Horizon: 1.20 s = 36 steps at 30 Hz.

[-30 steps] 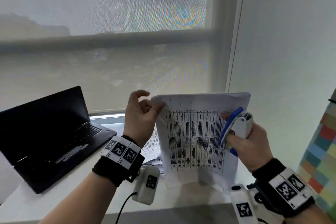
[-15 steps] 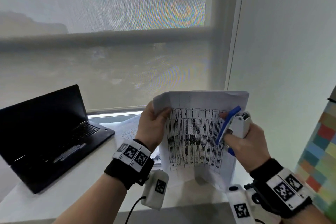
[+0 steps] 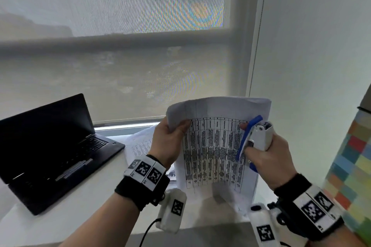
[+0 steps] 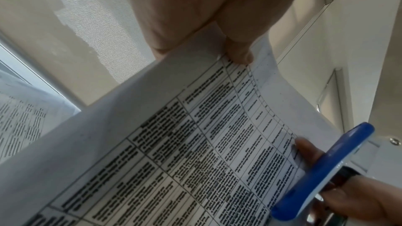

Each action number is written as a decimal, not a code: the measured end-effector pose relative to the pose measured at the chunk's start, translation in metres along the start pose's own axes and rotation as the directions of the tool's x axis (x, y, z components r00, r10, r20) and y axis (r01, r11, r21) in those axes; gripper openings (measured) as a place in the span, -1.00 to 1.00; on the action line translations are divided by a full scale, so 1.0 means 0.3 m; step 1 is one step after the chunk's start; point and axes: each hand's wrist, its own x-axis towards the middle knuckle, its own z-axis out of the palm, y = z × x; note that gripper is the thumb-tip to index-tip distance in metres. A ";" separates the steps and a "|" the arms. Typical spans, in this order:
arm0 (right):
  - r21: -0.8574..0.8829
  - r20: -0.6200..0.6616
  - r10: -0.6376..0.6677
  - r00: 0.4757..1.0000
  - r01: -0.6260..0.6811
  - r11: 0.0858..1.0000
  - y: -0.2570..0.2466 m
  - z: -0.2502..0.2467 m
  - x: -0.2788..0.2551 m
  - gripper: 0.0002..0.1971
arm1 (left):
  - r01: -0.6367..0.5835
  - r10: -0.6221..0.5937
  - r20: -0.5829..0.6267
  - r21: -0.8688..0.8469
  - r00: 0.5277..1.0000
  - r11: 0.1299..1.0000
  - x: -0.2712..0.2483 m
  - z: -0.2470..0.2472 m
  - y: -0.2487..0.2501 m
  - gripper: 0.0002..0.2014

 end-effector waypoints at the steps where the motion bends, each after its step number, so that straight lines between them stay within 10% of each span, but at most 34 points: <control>1: -0.002 0.004 0.001 1.000 -0.001 1.000 0.000 0.000 0.004 -0.61 | -0.013 0.013 -0.010 0.007 1.000 1.000 -0.002 0.001 0.002 -0.83; 7: -0.062 -0.281 -0.039 0.959 0.023 0.998 -0.069 -0.025 0.100 -0.57 | -0.115 0.119 -0.066 0.058 0.991 0.992 -0.017 0.009 0.026 -0.78; 11: 0.139 -0.481 -0.208 0.852 0.308 0.941 -0.232 -0.052 0.181 -0.54 | -0.145 0.149 -0.057 0.063 0.987 0.987 -0.031 0.021 0.055 -0.74; 14: 0.197 -0.386 -0.296 0.874 0.391 0.899 -0.316 0.039 0.217 -0.78 | -0.152 0.154 -0.020 0.072 0.988 0.986 -0.038 0.045 0.068 -0.74; 19: -0.099 -0.102 -0.349 0.931 0.340 0.935 -0.302 0.181 0.228 -0.53 | -0.219 0.221 0.014 0.197 0.975 0.956 -0.062 0.054 0.064 -0.79; 32: -0.139 -0.033 -0.373 0.927 0.365 0.920 -0.317 0.369 0.192 -0.67 | -0.267 0.239 0.149 0.210 0.959 0.940 -0.107 -0.044 0.081 -0.67; 36: -0.072 -0.013 -0.321 0.947 0.319 0.945 -0.301 0.392 0.193 -0.69 | -0.065 0.053 0.051 0.265 0.997 0.962 -0.079 -0.082 0.009 -0.79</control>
